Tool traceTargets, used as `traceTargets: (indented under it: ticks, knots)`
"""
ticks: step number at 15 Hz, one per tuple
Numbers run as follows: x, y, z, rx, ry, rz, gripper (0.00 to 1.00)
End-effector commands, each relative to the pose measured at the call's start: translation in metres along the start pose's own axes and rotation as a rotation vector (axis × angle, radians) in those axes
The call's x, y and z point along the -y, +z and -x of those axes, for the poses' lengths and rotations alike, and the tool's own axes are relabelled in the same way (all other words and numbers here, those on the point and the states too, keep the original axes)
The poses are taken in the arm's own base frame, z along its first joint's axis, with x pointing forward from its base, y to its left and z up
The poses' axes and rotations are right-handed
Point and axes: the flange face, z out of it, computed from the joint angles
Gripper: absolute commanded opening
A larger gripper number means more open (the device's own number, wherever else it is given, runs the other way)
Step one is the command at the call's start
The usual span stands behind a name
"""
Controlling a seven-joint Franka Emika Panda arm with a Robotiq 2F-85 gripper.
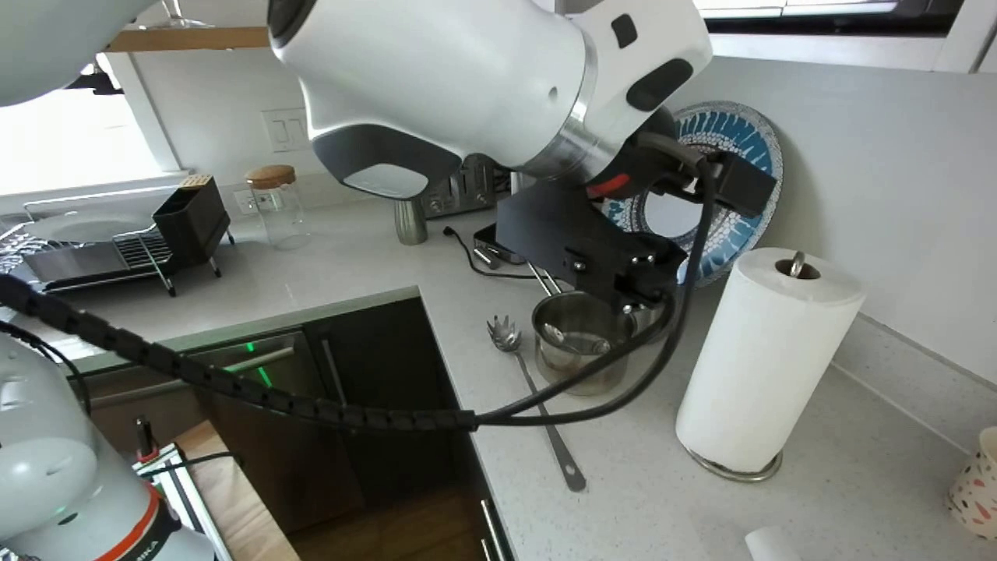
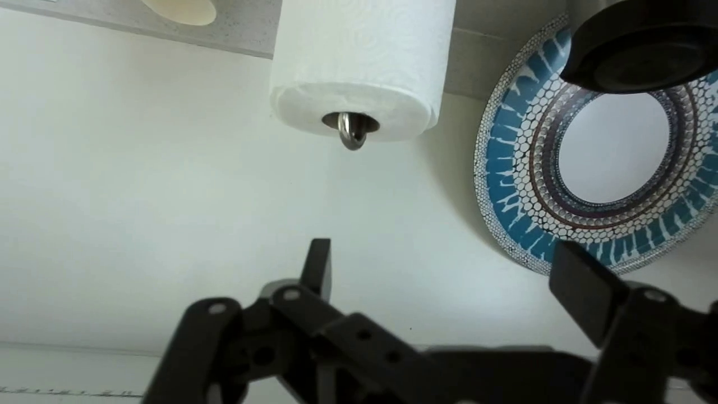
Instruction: Pick up the paper tower roll stand and move it to the left together with the paper towel roll
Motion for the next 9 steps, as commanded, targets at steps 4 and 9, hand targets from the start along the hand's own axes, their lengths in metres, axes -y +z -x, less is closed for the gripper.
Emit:
traceTargets:
  ticks: [4,9]
  knots:
    - [-0.041,0.022,0.01,0.114,0.036,0.004,1.0]
    - [-0.069,0.046,0.012,0.143,0.066,-0.096,1.0]
